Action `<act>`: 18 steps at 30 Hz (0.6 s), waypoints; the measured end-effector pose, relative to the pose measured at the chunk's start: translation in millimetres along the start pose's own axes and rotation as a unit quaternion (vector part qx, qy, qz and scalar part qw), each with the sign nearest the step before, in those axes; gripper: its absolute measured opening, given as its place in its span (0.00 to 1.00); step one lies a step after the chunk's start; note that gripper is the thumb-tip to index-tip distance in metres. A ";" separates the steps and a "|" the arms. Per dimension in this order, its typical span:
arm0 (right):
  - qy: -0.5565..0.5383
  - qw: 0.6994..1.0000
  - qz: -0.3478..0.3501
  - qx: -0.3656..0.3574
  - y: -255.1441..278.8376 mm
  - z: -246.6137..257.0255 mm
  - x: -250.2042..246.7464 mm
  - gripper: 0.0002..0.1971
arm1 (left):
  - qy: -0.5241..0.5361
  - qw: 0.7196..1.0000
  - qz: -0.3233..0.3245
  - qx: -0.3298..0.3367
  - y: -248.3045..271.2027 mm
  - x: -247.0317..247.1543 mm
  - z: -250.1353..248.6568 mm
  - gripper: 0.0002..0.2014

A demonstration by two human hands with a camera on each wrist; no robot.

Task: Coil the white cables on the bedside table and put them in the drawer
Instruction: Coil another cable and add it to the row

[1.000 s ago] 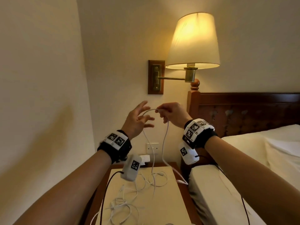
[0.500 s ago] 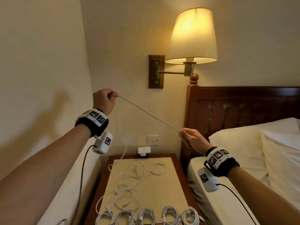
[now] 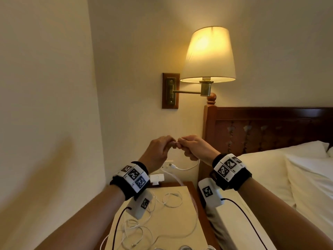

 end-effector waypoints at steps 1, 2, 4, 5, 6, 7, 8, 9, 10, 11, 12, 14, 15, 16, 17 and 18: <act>-0.028 1.000 0.009 0.003 3.1 0.8 -0.2 0.18 | -0.017 1.000 -0.007 0.019 -2.9 -4.3 0.3 0.09; -0.057 0.998 0.017 0.008 6.8 0.9 -1.1 0.18 | -0.033 0.999 -0.017 0.027 -6.5 -9.7 2.6 0.09; -0.119 0.992 0.035 0.018 15.4 0.0 -3.2 0.18 | -0.062 0.997 -0.050 0.020 -12.6 -25.1 8.2 0.09; -0.145 0.988 0.043 0.020 19.0 -0.3 -4.5 0.18 | -0.074 0.995 -0.069 0.013 -15.2 -33.5 13.1 0.09; -0.164 0.985 0.051 0.021 21.9 0.0 -5.7 0.18 | -0.083 0.993 -0.086 0.004 -16.9 -41.0 17.9 0.10; -0.180 0.982 0.055 0.023 24.4 0.7 -6.3 0.18 | -0.087 0.991 -0.101 -0.002 -17.7 -47.4 23.5 0.10; -0.198 0.978 0.056 0.025 26.5 2.3 -6.3 0.18 | -0.082 0.990 -0.114 -0.009 -18.3 -52.9 27.9 0.10; -0.219 0.974 0.055 0.024 27.4 4.6 -5.9 0.17 | -0.076 0.989 -0.123 -0.016 -18.7 -56.4 31.7 0.10; -0.242 0.969 0.050 0.020 27.6 7.9 -6.3 0.17 | -0.071 0.989 -0.129 -0.020 -18.1 -58.4 32.6 0.09; -0.267 0.963 0.041 0.013 27.8 12.1 -7.7 0.17 | -0.064 0.989 -0.129 -0.020 -16.4 -59.1 31.7 0.09; -0.292 0.956 0.028 0.003 27.5 16.8 -10.9 0.17 | -0.050 0.991 -0.124 -0.022 -14.0 -58.9 30.9 0.09; -0.338 0.941 0.006 -0.020 26.7 27.3 -22.1 0.16 | -0.008 0.994 -0.096 -0.046 -4.4 -53.9 33.8 0.09; -0.357 0.934 0.000 -0.030 26.8 31.9 -28.4 0.16 | 0.015 0.994 -0.084 -0.065 3.6 -49.0 38.8 0.11; -0.372 0.927 -0.005 -0.038 26.3 35.6 -34.9 0.15 | 0.036 0.993 -0.076 -0.081 13.0 -43.9 43.9 0.14; -0.384 0.922 -0.011 -0.043 25.4 37.9 -41.0 0.15 | 0.055 0.991 -0.073 -0.096 23.1 -38.4 48.4 0.16; -0.392 0.919 -0.018 -0.045 24.3 38.8 -46.3 0.16 | 0.080 0.988 -0.072 -0.112 32.9 -32.5 52.3 0.17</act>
Point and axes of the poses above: each hand's wrist, its own y-axis away from the middle knuckle, its own x-axis out of the palm, z = x × y, the point moved 6 cm from there along -y, towards the middle knuckle, and after that the axes turned 4 degrees about y, right-handed, at the moved point
